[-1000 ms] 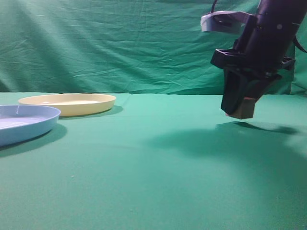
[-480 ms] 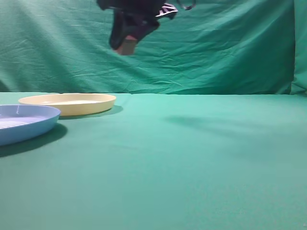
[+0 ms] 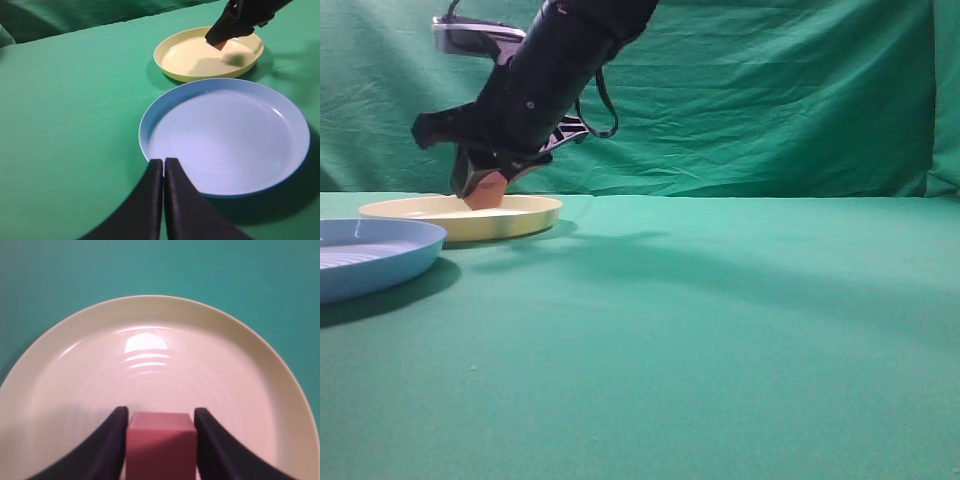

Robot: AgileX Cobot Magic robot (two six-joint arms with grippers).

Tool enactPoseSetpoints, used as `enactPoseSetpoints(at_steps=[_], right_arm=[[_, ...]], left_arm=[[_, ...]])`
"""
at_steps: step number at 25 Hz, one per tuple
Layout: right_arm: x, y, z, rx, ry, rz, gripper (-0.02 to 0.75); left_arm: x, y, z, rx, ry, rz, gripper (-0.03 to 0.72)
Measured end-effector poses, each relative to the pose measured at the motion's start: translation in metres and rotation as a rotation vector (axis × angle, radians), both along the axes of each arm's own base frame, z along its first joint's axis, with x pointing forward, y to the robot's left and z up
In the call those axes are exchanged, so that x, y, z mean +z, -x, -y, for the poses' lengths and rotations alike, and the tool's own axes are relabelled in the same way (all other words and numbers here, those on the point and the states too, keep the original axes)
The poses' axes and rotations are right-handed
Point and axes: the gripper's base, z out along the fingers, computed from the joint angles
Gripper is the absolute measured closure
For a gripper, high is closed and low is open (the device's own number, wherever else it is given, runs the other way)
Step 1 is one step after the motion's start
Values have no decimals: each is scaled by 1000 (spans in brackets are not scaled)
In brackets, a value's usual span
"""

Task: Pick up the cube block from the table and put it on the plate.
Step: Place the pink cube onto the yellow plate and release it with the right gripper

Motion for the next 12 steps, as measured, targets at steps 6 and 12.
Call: enactPoseSetpoints(at_steps=[6, 12], right_arm=[[1, 2, -1, 12, 11, -4, 95], [78, 17, 29, 91, 102, -90, 295]], left_arm=[[0, 0, 0, 0, 0, 0, 688], [0, 0, 0, 0, 0, 0, 688]])
